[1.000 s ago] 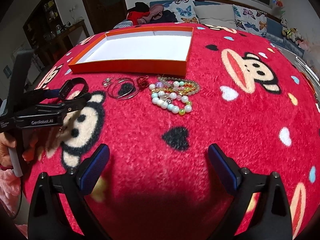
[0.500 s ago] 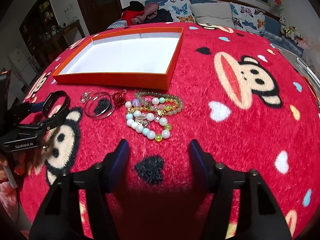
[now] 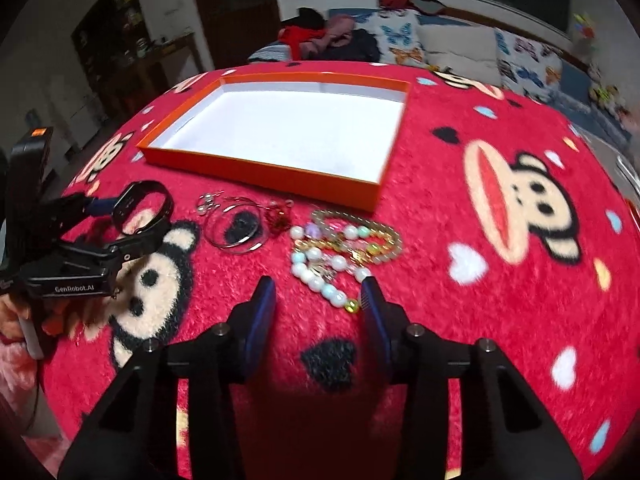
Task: Organize jewelry
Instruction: 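Lift the watch band with the left gripper while the right gripper grasps the beaded bracelets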
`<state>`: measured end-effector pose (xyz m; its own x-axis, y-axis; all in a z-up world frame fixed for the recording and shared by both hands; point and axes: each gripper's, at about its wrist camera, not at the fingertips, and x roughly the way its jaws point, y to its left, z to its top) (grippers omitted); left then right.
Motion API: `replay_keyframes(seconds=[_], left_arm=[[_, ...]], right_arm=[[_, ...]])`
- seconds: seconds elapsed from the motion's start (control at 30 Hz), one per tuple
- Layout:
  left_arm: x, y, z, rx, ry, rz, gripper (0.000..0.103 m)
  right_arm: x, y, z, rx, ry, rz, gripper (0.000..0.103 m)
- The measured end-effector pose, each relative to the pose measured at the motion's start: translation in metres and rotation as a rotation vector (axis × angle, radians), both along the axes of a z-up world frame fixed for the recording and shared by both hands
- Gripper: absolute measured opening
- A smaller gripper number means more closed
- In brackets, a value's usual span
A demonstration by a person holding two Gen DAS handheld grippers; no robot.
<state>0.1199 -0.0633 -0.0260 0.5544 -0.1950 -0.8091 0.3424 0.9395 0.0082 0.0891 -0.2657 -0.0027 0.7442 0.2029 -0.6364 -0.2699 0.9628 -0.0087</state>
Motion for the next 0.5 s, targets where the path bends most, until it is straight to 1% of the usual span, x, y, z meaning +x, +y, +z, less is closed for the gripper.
replay_keyframes(seconds=[0.1,0.2,0.3,0.37,0.43,0.5], left_arm=[[0.000,0.000,0.000,0.000,-0.001,0.000,0.087],[0.000,0.000,0.000,0.000,-0.001,0.000,0.087],[0.001,0.000,0.000,0.000,-0.002,-0.001,0.087],[0.000,0.000,0.000,0.000,-0.002,-0.001,0.087],[0.000,0.000,-0.001,0.001,-0.002,-0.003,0.087],[0.001,0.001,-0.002,0.000,-0.002,-0.005,0.087]], right_arm=[[0.010,0.000,-0.004,-0.025,0.020,0.026,0.041],[0.016,-0.002,-0.010,-0.028,0.055,0.043,0.036],[0.010,0.001,-0.008,-0.042,0.064,0.071,0.034],[0.004,0.004,-0.007,-0.053,0.077,0.093,0.030],[0.000,0.006,-0.007,-0.058,0.085,0.108,0.024],[-0.002,0.005,-0.007,-0.078,0.085,0.104,0.021]])
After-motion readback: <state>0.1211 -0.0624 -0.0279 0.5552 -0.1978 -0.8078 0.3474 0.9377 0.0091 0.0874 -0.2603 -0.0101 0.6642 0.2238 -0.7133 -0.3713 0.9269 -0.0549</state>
